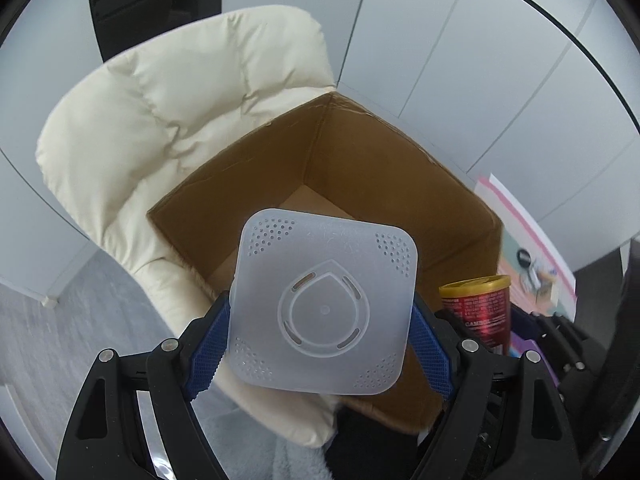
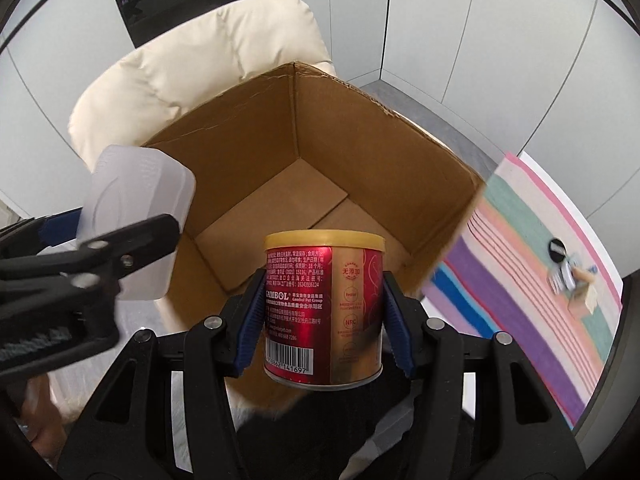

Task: Organize objects
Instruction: 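Lower the container into the box with the left tool while the right tool drops the red can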

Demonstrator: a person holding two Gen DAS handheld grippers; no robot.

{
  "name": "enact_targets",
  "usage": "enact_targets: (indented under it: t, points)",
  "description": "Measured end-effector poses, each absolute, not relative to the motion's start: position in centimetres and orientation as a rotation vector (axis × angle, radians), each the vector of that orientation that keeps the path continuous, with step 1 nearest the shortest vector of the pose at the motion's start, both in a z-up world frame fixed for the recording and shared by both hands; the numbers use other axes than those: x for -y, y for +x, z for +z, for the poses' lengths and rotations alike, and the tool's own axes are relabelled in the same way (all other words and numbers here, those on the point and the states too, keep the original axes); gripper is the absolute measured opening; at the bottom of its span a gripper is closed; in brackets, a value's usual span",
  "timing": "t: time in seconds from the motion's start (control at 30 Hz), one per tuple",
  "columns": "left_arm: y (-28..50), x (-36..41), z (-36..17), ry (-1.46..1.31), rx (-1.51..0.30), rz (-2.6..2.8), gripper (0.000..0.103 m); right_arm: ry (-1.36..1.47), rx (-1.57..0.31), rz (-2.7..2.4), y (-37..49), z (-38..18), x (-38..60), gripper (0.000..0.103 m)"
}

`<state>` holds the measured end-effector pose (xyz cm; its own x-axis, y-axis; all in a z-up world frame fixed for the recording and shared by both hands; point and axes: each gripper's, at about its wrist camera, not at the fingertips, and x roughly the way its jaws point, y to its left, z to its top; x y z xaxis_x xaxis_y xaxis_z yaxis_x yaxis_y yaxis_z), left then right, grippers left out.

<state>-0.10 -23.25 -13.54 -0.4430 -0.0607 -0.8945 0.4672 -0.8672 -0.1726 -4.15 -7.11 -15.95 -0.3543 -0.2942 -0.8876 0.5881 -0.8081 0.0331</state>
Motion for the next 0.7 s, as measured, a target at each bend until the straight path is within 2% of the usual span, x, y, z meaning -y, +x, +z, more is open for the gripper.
enact_targets:
  t: [0.2,0.23,0.27,0.33,0.43,0.7]
  points:
    - [-2.3,24.2,-14.0,1.401,-0.555,-2.378,0.084,1.359,-0.344,-2.196,-7.6,-17.5,8.2,0.056]
    - [-2.6,24.1,-13.9,1.392,-0.544,-2.394,0.089,1.345,-0.329,-2.196,-8.2,-17.6,8.2,0.061]
    - [-2.8,24.1,-13.9,1.389,-0.528,-2.399,0.097,1.338,-0.324,-2.2,-8.6,-17.6,8.2,0.083]
    - [-3.1,23.9,-13.9,1.387,-0.477,-2.39,0.103,1.326,-0.298,-2.212,-9.2,-17.6,8.0,0.103]
    - [-3.3,24.0,-14.5,1.413,-0.486,-2.374,0.103,1.308,-0.234,-2.191,-9.6,-17.3,7.4,0.103]
    - [-2.9,23.9,-14.6,1.429,-0.5,-2.36,0.103,1.322,-0.235,-2.178,-9.6,-17.6,7.3,0.103]
